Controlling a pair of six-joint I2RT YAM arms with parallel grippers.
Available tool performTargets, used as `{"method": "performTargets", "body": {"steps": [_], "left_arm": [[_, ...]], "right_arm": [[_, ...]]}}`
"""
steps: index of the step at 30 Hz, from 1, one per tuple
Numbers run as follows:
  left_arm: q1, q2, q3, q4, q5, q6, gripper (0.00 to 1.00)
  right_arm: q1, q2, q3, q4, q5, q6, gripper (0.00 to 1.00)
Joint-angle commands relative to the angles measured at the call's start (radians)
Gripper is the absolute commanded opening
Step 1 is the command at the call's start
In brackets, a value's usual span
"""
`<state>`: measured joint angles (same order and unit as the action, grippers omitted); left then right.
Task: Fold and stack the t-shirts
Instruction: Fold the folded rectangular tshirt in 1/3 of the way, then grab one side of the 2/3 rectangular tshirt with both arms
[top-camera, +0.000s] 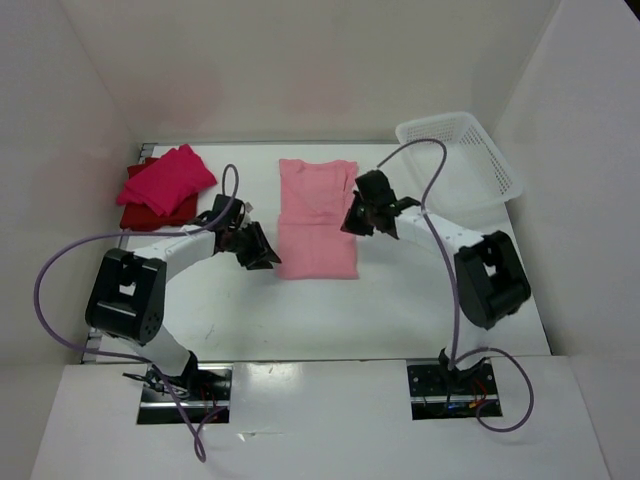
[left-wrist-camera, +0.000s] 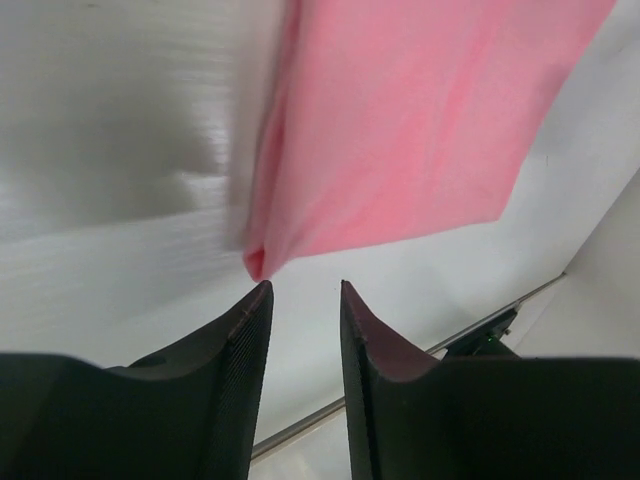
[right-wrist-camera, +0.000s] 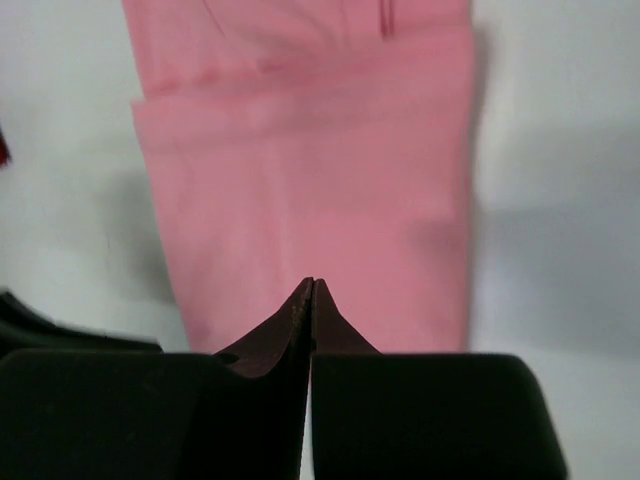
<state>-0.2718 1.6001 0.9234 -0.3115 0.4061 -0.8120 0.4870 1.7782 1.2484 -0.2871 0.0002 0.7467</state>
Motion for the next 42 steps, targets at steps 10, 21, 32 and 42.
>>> {"method": "performTargets", "body": {"steps": [10,21,32,42], "left_arm": [[0.045,0.145,-0.014,0.074,0.103,0.008,0.46],[0.045,0.175,-0.014,0.092,0.092,0.017,0.35],[0.022,0.193,-0.043,0.111,0.111,0.017,0.07],[0.022,0.02,-0.162,-0.017,0.137,0.065,0.0]], "right_arm": [[0.002,-0.26,-0.418,0.065,-0.129,0.068,0.45],[0.002,-0.157,-0.438,0.128,-0.129,0.068,0.4],[0.002,-0.169,-0.471,0.128,-0.12,0.088,0.14],[0.103,-0.373,-0.576,-0.042,-0.12,0.202,0.0]]}}
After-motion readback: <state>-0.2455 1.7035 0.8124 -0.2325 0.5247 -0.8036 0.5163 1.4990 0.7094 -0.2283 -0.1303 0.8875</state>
